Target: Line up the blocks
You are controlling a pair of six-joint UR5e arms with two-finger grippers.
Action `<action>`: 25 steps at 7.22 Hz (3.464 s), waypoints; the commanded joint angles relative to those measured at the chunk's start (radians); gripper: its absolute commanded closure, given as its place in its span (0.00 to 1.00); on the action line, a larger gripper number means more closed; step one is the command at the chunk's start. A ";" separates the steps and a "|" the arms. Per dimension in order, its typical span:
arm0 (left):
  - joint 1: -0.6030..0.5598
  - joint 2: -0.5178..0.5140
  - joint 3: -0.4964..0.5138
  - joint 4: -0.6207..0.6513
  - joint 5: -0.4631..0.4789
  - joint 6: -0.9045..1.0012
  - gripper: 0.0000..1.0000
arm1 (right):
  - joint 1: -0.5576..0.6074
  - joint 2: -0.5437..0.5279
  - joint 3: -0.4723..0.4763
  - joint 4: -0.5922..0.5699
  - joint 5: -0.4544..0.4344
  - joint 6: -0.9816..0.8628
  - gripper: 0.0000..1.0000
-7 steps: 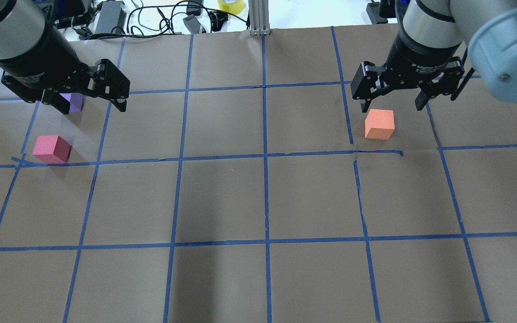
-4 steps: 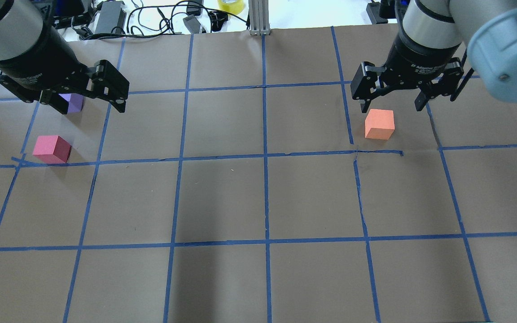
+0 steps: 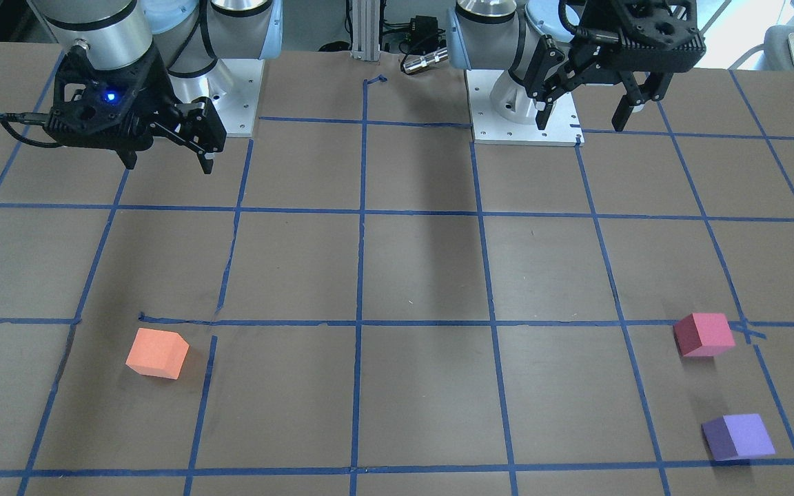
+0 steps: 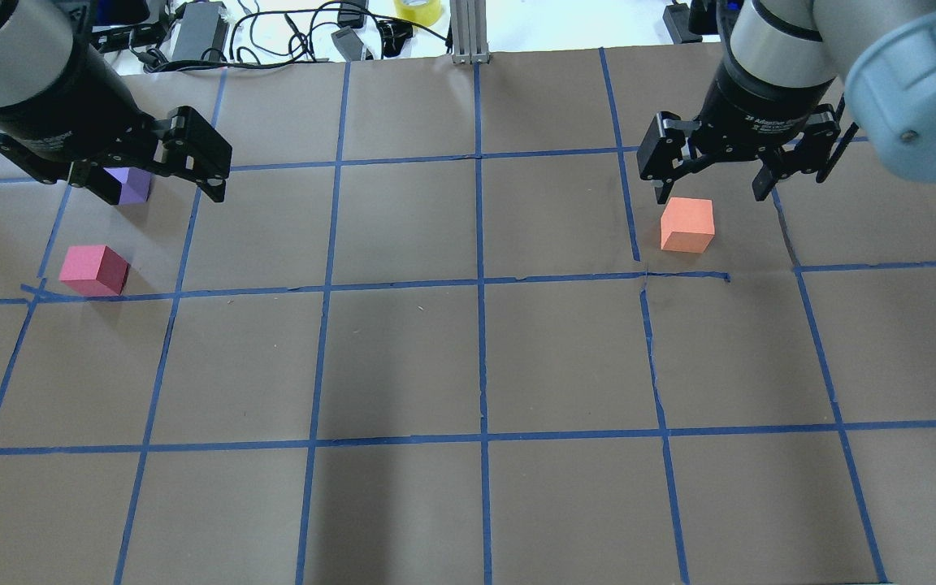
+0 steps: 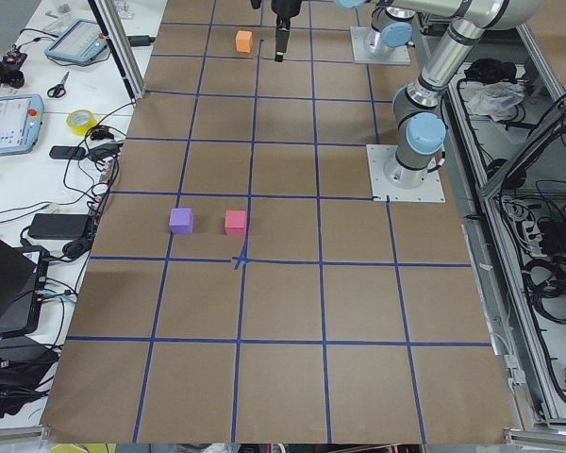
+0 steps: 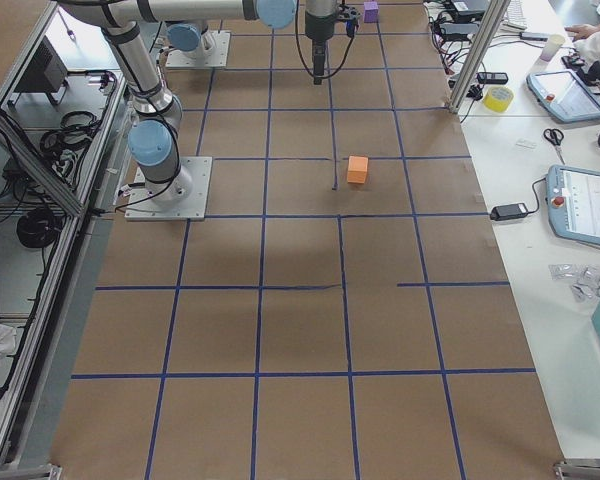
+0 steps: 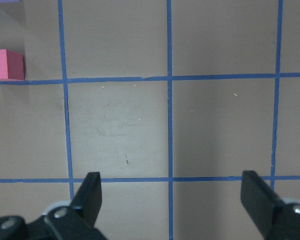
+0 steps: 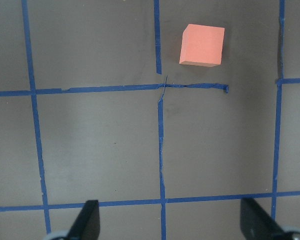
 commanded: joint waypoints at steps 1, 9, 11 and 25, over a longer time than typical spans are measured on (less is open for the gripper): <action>0.000 0.006 -0.001 0.000 0.025 0.002 0.00 | -0.022 0.002 0.001 -0.003 -0.009 0.007 0.00; -0.003 0.046 -0.017 -0.022 0.026 0.017 0.00 | -0.074 0.157 0.004 -0.141 -0.006 -0.041 0.00; -0.003 0.049 -0.017 -0.034 0.026 0.031 0.00 | -0.076 0.246 0.004 -0.247 -0.003 -0.041 0.00; -0.003 0.047 -0.017 -0.029 0.028 0.011 0.00 | -0.152 0.568 0.004 -0.431 0.005 -0.053 0.00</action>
